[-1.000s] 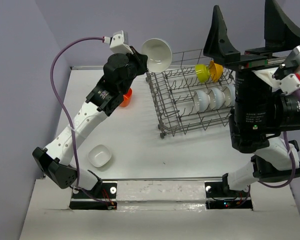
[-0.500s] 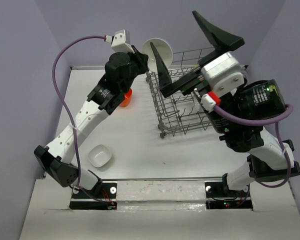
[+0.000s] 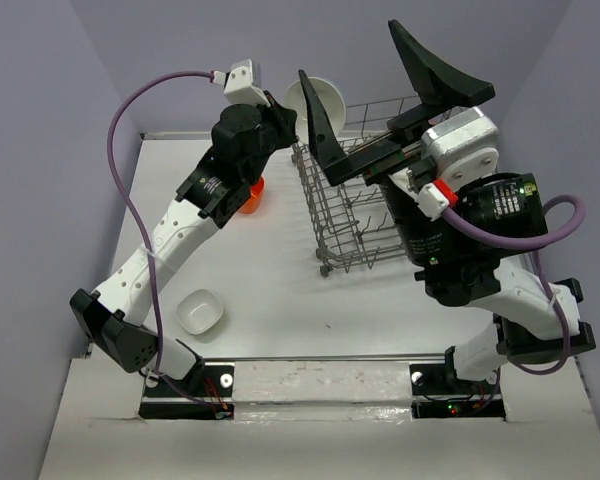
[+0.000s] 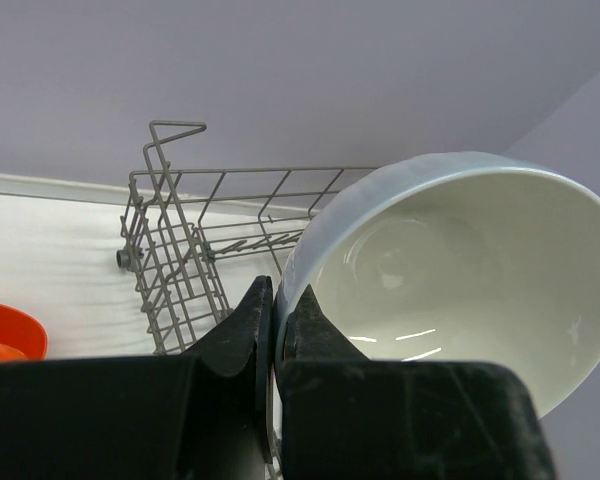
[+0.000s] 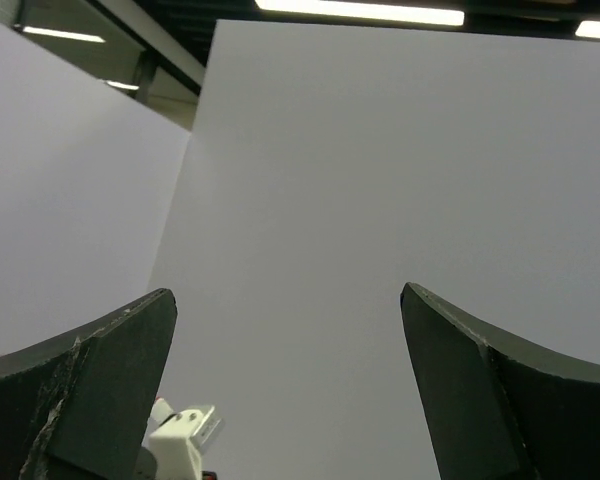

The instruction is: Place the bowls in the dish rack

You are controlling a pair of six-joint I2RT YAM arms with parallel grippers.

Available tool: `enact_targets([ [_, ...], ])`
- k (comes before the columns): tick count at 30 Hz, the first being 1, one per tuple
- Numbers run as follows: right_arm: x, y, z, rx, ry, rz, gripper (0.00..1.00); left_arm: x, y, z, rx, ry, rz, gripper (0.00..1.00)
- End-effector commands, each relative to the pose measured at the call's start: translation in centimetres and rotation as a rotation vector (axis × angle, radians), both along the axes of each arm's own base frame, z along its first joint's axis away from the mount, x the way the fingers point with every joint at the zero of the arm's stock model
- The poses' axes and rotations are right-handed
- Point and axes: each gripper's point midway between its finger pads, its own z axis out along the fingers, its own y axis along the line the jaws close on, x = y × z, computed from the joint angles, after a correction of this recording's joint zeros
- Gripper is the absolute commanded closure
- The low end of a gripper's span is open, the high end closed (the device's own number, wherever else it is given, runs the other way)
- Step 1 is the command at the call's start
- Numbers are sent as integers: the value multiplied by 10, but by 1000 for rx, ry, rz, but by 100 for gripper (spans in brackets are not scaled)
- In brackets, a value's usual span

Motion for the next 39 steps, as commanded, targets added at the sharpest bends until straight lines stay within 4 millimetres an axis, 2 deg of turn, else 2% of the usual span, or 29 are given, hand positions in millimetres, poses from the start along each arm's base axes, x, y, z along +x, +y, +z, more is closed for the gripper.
enact_targets([
  [1,17,-50,16,216,-12,-114,2,-9,10,65,-115,-144,8,100],
  [3,29,-46,7,203,-13,-170,2,-10,9,66,-118,-145,7,100],
  [6,47,-57,1,250,27,-209,3,-10,9,65,-118,-143,2,100],
  [11,53,-53,-14,219,69,-222,2,-10,9,64,-117,-140,2,100],
  [12,51,-61,-13,232,81,-214,3,-9,9,63,-114,-138,3,100],
  [14,40,-60,-19,221,74,-181,3,-9,7,62,-117,-138,0,100],
  [15,30,-66,-27,241,44,-170,3,-7,6,60,-113,-133,-1,100],
  [17,15,-66,-39,211,7,-204,3,-6,5,60,-114,-132,-1,100],
  [20,8,-73,-59,195,-41,-315,2,-3,2,56,-110,-125,-5,100],
  [22,-1,-68,-68,186,-52,-293,2,-1,-1,54,-108,-119,-11,100],
  [24,0,-69,-67,200,-18,-286,3,-1,0,54,-107,-118,-6,100],
  [25,-2,-77,-63,233,11,-289,5,-2,2,54,-107,-118,-2,100],
  [26,-4,-68,-65,218,16,-291,5,-2,4,54,-106,-118,5,100],
  [28,-15,-63,-65,227,8,-285,5,-6,7,56,-109,-122,8,100],
  [29,-26,-61,-62,223,9,-278,5,-6,8,55,-105,-121,11,100],
  [30,-32,-46,-66,204,6,-277,5,-9,10,57,-108,-127,13,100],
  [31,-39,-41,-65,202,-1,-272,5,-10,12,58,-107,-128,16,100],
  [33,-52,-41,-60,222,2,-264,5,-13,16,61,-106,-136,24,100],
  [34,-54,-29,-64,204,20,-261,5,-16,21,58,-94,-123,33,100],
  [39,-48,-26,-49,205,57,-240,4,-23,31,61,-78,-130,50,100],
])
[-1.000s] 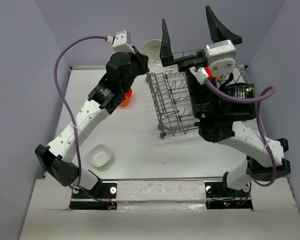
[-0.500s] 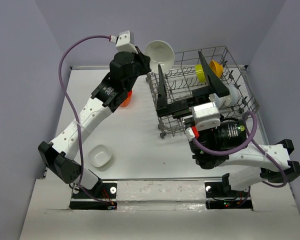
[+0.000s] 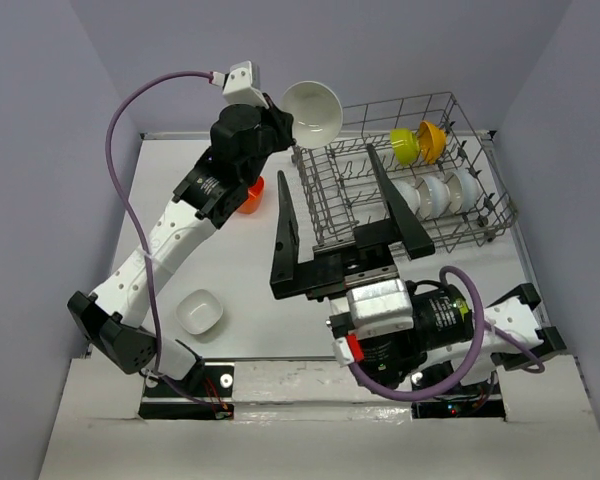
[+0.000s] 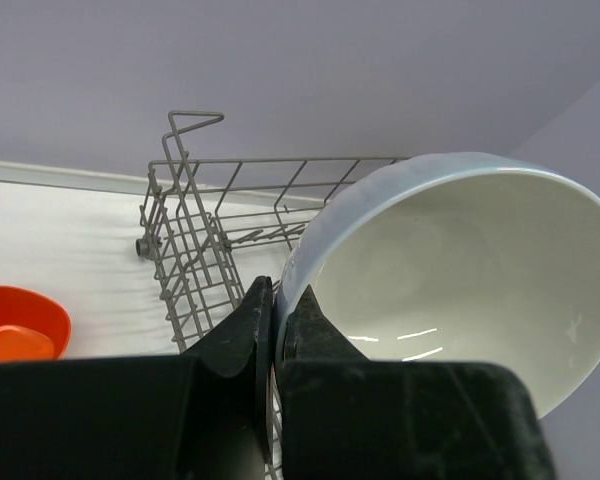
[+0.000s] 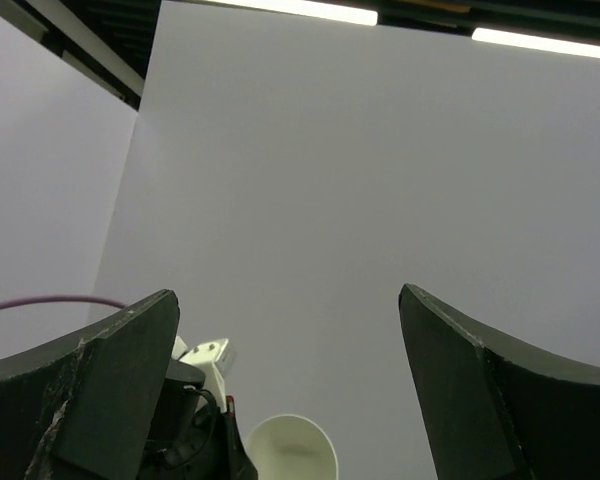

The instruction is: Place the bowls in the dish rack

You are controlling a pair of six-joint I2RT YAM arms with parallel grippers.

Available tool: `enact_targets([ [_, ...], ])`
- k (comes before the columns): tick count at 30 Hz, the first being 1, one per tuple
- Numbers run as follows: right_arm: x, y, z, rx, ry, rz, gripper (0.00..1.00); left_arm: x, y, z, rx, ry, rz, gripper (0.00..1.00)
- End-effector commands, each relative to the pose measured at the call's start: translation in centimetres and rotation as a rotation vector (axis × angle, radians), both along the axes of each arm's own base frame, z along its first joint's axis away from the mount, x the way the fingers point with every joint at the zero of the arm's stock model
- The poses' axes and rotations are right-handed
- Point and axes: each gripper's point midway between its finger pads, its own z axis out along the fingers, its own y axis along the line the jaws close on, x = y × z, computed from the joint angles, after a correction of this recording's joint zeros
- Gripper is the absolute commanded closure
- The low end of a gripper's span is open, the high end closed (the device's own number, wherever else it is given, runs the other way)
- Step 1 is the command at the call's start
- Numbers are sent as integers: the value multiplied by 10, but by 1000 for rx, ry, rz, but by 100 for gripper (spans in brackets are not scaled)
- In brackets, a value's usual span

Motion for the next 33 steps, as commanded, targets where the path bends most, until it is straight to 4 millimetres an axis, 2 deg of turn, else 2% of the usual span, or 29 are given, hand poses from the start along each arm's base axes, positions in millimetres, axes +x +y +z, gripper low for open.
enact_targets([
  [1,24,-37,29,67,111,-4,2,-21,27,69,-115,-164,37,100],
  [3,45,-37,38,113,185,80,1,-23,27,70,-118,-166,33,100],
  [4,73,-37,41,104,247,91,0,-23,26,71,-122,-166,28,100],
  [5,85,-41,42,58,252,38,0,-23,26,72,-124,-167,28,100],
  [6,101,-43,40,89,283,60,0,-23,26,72,-128,-168,26,100],
  [10,120,-59,36,145,319,15,0,-21,25,70,-125,-166,28,100],
  [13,146,-73,33,152,309,-80,0,-21,24,70,-127,-164,25,100],
  [14,159,-84,32,165,305,-126,0,-21,24,70,-126,-165,25,100],
  [17,178,-82,21,137,298,-170,0,-21,25,71,-120,-167,26,100],
  [18,189,-88,19,142,299,-203,0,-20,25,70,-118,-164,28,100],
  [20,204,-87,11,128,299,-233,0,-20,26,71,-118,-166,30,100],
  [21,217,-95,8,135,300,-267,0,-21,26,71,-116,-167,30,100],
  [23,231,-95,1,138,310,-274,0,-21,27,70,-114,-166,33,100],
  [25,244,-104,-4,142,317,-304,0,-20,28,69,-110,-165,36,100],
  [33,278,-121,-13,164,328,-335,0,-20,31,69,-104,-165,39,100],
])
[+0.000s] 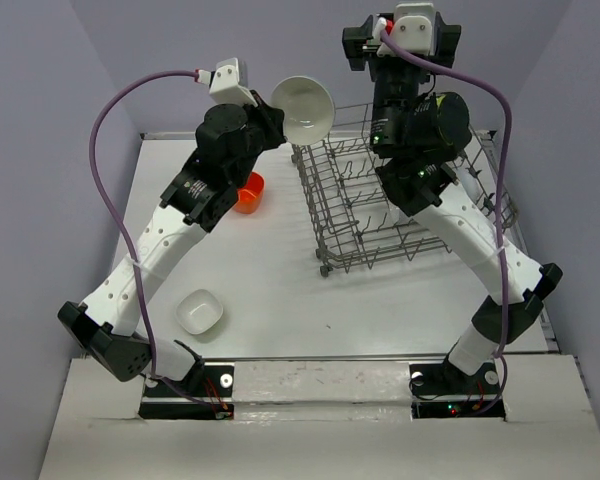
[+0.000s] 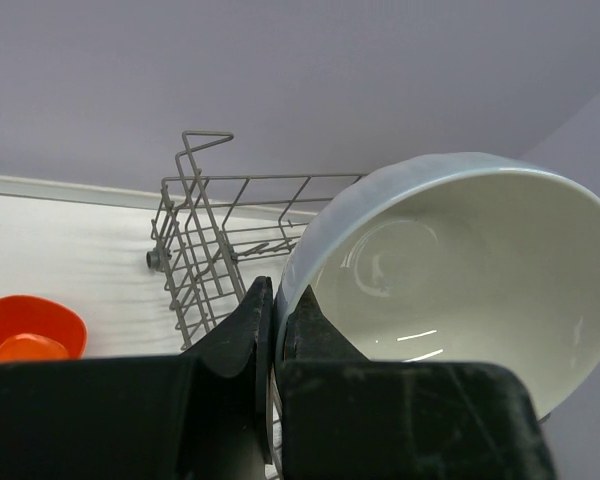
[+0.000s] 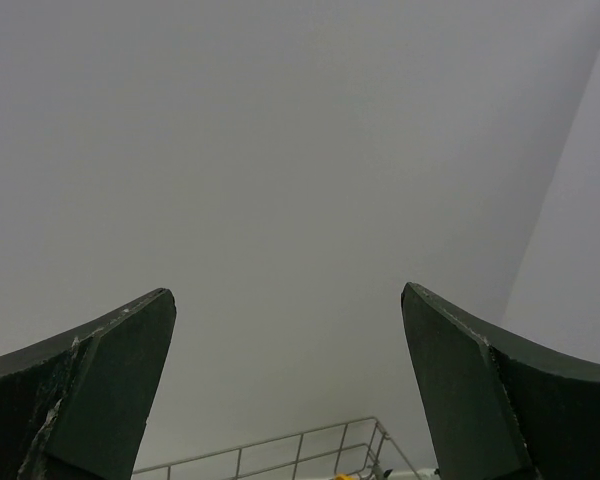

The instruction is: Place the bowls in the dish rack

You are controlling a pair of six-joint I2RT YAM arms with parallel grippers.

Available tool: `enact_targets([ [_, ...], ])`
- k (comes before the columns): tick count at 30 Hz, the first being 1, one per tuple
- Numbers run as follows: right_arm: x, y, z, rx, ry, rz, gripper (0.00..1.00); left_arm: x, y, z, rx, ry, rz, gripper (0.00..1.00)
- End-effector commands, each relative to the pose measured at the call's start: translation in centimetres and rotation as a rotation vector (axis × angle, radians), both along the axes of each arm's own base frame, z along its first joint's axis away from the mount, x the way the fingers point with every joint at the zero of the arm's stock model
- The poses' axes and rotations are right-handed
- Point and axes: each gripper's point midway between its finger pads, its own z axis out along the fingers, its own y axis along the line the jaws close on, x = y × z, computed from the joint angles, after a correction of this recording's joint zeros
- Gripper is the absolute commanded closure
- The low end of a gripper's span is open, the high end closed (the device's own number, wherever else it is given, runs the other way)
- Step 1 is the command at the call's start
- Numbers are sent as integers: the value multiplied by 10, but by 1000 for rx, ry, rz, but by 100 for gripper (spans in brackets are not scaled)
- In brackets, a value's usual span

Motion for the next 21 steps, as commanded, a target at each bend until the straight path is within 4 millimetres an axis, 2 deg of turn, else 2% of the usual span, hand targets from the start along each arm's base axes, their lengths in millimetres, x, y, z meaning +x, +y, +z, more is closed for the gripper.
enact_targets([
  [1,2,-14,12,71,-46,25,0,-10,13,48,-93,-125,17,100],
  [11,25,-22,1,65,-18,-22,0,-10,15,48,-90,-121,20,100],
  [21,23,-44,-11,136,102,-110,0,-8,8,45,-100,-120,0,100],
])
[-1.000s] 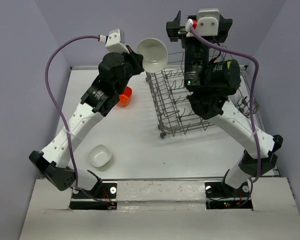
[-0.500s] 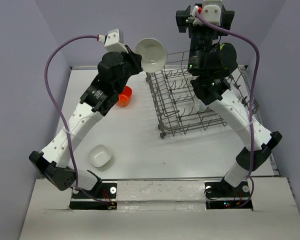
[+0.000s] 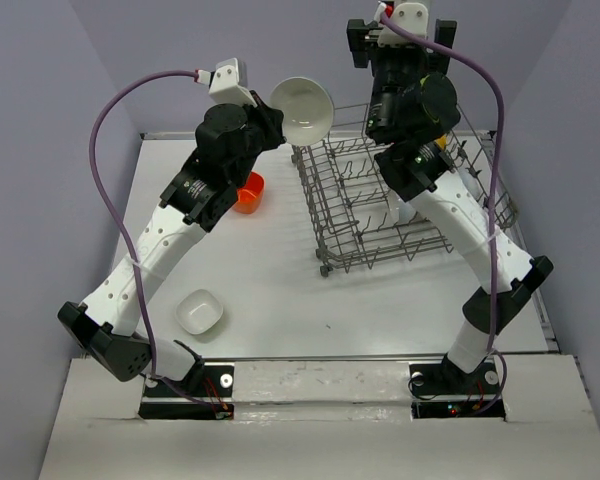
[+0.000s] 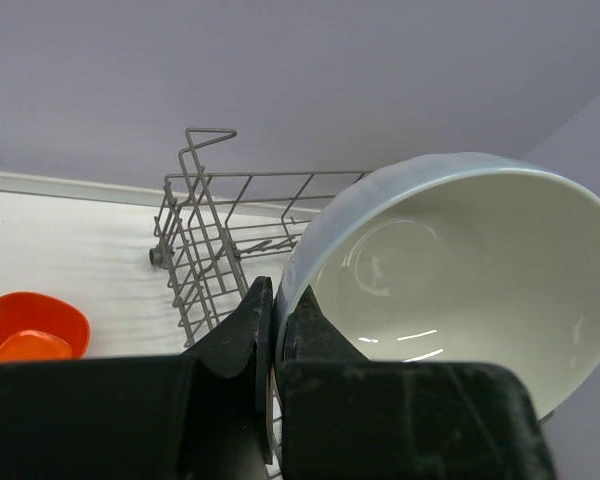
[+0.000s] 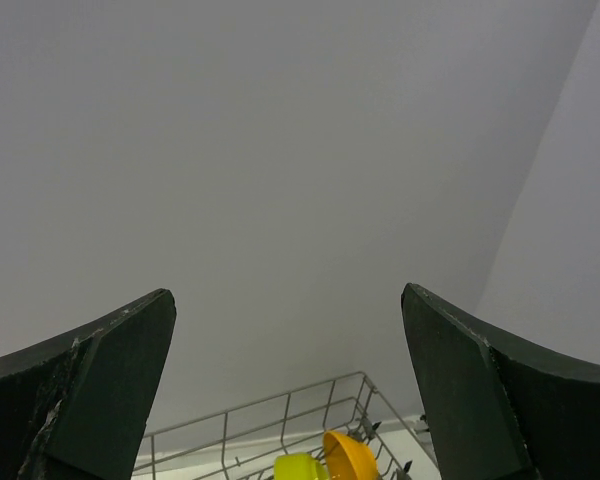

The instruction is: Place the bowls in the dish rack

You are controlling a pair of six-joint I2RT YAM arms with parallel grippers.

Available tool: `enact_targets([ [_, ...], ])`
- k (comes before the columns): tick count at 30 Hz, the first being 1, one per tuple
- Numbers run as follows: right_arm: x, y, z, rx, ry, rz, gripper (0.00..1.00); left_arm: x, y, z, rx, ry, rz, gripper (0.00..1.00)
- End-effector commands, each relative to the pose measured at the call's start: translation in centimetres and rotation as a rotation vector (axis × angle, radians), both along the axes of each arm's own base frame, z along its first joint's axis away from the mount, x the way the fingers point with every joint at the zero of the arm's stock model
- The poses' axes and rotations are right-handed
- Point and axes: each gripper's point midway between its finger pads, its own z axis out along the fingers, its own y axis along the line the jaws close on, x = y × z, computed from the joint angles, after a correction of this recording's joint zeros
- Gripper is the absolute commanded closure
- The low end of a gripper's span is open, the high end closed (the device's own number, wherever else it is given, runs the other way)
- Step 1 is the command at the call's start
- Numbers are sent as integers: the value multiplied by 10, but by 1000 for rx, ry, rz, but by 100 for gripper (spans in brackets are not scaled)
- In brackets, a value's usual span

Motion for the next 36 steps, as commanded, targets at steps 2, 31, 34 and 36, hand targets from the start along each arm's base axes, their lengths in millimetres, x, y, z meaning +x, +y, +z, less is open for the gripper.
enact_targets([
  [2,-19,-23,18,87,20,0,0,-8,5,49,-110,-132,-9,100],
  [31,-42,55,-46,-42,331,913,0,-11,2,47,-92,-115,-35,100],
  [34,-39,55,-52,-32,352,911,0,-10,-1,46,-93,-112,-46,100],
  [36,-34,53,-57,-18,369,886,0,-9,-3,45,-94,-110,-51,100],
])
